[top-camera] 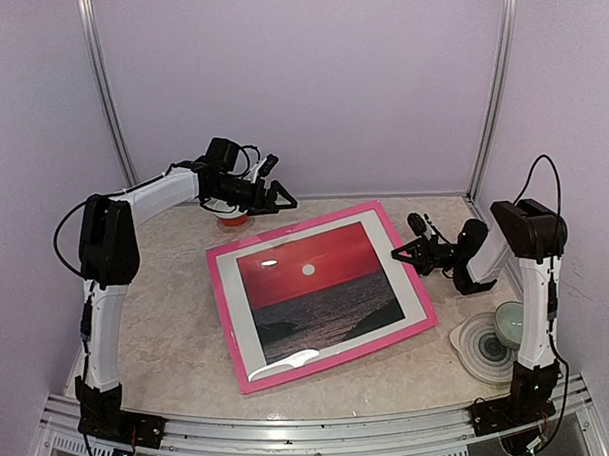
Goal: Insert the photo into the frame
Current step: Pass from the left arm to the right, then place the photo frame at the center of the board.
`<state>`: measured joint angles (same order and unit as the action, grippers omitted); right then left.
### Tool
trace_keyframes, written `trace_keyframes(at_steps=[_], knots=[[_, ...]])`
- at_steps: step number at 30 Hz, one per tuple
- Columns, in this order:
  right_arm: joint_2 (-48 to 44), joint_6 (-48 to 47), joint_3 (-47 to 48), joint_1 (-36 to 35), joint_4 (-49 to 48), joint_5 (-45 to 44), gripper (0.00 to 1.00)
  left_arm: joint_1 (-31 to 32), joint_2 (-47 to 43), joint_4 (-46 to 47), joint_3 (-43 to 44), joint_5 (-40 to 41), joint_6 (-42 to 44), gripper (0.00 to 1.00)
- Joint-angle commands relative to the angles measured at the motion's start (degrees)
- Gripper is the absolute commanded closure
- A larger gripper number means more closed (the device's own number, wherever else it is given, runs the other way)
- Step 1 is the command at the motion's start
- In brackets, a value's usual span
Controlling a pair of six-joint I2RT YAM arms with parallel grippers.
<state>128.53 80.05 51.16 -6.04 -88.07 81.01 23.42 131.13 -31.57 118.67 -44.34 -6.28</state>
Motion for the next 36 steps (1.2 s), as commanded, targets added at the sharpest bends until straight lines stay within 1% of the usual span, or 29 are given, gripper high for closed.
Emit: trace_keyframes(at_steps=[1, 3, 8, 13, 21, 30, 36], knots=[[-0.46, -6.04, -1.08, 1.77, -10.53, -3.74, 1.00, -0.58, -6.51, 7.65, -6.06, 6.65, -6.21, 0.01], [-1.35, -9.26, -1.63, 1.82, -5.89, -4.72, 1.00, -0.66, -9.11, 10.21, -9.20, 9.36, -8.01, 0.01], [-5.05, -19.14, -2.98, 1.91, 9.44, -8.59, 1.00, -0.63, -14.97, 14.89, -16.84, 15.10, -12.72, 0.01], [-9.00, -24.48, -5.63, 2.00, 18.71, -13.09, 1.00, -0.25, -24.15, 22.96, -29.84, 18.95, -17.99, 0.01], [-15.48, -32.06, -9.29, 1.92, 33.01, -22.76, 1.00, 1.59, -35.44, 27.21, -43.27, 25.57, -20.57, 0.01], [-17.04, -31.87, -10.84, 1.83, 38.33, -29.69, 1.00, 2.34, -43.60, 32.97, -59.14, 31.22, -23.21, 0.01], [-15.88, -30.48, -10.73, 1.67, 39.36, -32.59, 1.00, 2.38, -45.56, 33.83, -63.09, 32.77, -23.92, 0.01]])
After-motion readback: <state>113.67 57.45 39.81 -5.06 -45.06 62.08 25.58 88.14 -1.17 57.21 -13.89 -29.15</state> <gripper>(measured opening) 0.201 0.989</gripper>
